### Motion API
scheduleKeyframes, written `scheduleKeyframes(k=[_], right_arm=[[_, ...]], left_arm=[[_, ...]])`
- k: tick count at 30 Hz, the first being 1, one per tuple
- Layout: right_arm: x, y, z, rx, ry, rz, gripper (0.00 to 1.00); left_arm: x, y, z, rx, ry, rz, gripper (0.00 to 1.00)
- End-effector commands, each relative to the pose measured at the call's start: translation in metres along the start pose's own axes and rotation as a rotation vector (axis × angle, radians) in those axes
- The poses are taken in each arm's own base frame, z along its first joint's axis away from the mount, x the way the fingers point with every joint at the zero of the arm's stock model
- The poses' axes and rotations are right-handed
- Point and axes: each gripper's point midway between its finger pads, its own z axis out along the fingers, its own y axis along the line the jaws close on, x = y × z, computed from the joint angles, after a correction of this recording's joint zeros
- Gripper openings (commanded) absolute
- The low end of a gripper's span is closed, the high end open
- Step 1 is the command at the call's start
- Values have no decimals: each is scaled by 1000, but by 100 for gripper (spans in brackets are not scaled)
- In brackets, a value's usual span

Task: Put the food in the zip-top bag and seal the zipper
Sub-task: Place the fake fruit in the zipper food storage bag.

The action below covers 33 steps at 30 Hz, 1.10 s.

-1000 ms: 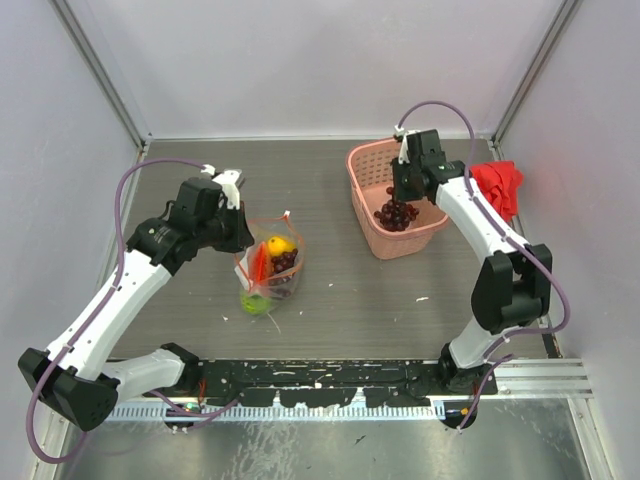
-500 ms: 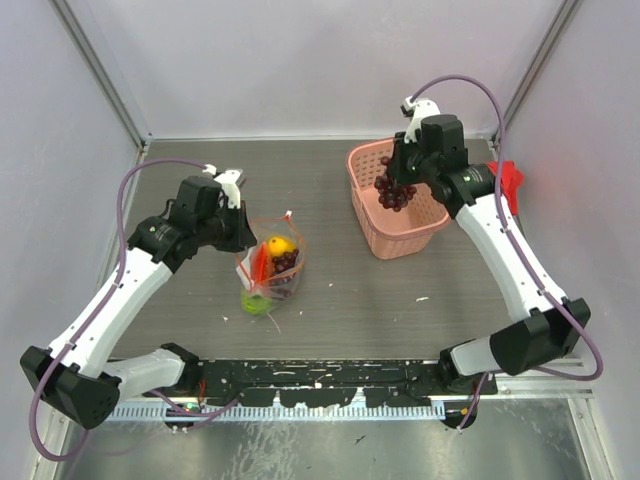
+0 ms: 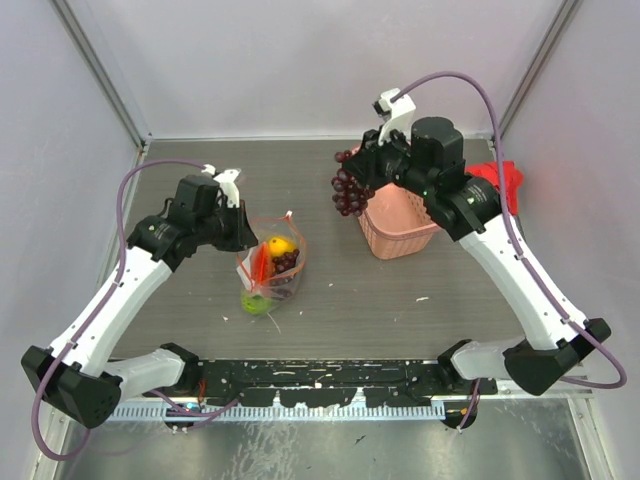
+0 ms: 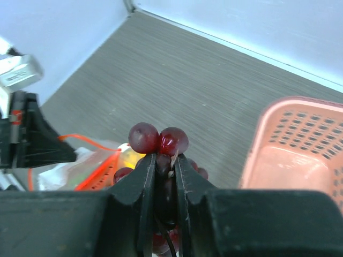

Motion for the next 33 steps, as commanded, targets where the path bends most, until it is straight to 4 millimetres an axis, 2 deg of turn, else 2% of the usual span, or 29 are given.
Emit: scheduleKeyframes(k=[1,7,12,16,23,33], right_arm=[[-49,55,-13,-190,-168,-2,1],[-51,109,-10,-365,-179,-12,1],[-41,142,-3,-476,-155,-2,1],[-26,161,9,-534,-121,11,1],[6,172,41,-548,-45,46,1],[50,156,78,-432,-4,28,1]], left_arm=[[-12,-6,0,41,-46,2,0],[-12,-6,0,44,-45,-5,0],[-11,-7,1,49,-41,-8,0],[-11,-7,1,53,-38,-10,0],[-12,-7,1,54,-40,-12,0],[-12,-7,-1,55,-44,-13,0]])
